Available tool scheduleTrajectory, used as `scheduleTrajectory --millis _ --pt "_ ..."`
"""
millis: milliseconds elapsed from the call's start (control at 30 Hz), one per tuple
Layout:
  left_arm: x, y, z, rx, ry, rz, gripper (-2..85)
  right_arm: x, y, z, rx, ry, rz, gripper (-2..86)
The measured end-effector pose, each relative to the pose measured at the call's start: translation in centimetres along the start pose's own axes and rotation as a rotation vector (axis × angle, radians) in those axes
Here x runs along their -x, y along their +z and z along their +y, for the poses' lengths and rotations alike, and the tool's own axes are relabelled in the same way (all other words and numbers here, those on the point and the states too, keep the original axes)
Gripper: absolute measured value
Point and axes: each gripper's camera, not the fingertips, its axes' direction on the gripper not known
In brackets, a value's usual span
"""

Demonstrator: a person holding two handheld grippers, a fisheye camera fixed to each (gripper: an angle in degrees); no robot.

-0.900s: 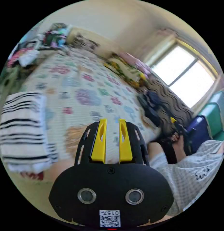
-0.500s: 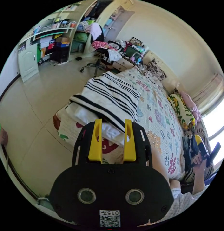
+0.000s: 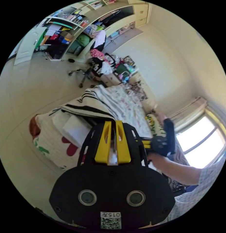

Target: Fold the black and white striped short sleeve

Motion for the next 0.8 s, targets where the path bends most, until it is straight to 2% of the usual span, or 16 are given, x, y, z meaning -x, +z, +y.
scheduleTrajectory --millis 100,233,267,367,433,533,700,800 --pt "-3.9 -2.8 0.6 -0.004 0.039 0.125 0.8 -1.7 2.1 0.1 -0.058 0.026 -0.052 -0.5" --pt "-12.3 -6.8 1.0 -0.042 0.208 0.230 0.1 -5.9 -0.2 3.9 -0.297 0.134 -0.141 0.5" --pt "-14.9 -7.8 1.2 -0.051 0.246 0.285 0.0 -6.7 -1.4 5.3 -0.377 0.109 -0.152 5.2" --pt "-22.8 -9.6 2.5 -0.045 0.365 0.400 -0.1 -8.7 -3.7 7.4 -0.500 0.186 -0.123 11.1" --pt "-27.7 -10.4 3.9 -0.028 0.436 0.452 0.0 -10.3 -4.7 8.4 -0.560 0.245 -0.078 8.9" --pt "-35.4 -12.2 6.8 -0.005 0.571 0.512 0.0 -12.8 -6.1 11.2 -0.679 0.299 0.029 0.5" --pt "-44.6 -15.5 10.8 0.038 0.800 0.370 0.3 -18.6 -10.1 18.0 -0.753 0.388 0.160 -0.9" --pt "-49.2 -15.0 13.6 0.151 0.862 0.496 0.7 -21.9 -14.0 20.5 -0.743 0.393 0.276 -1.0"
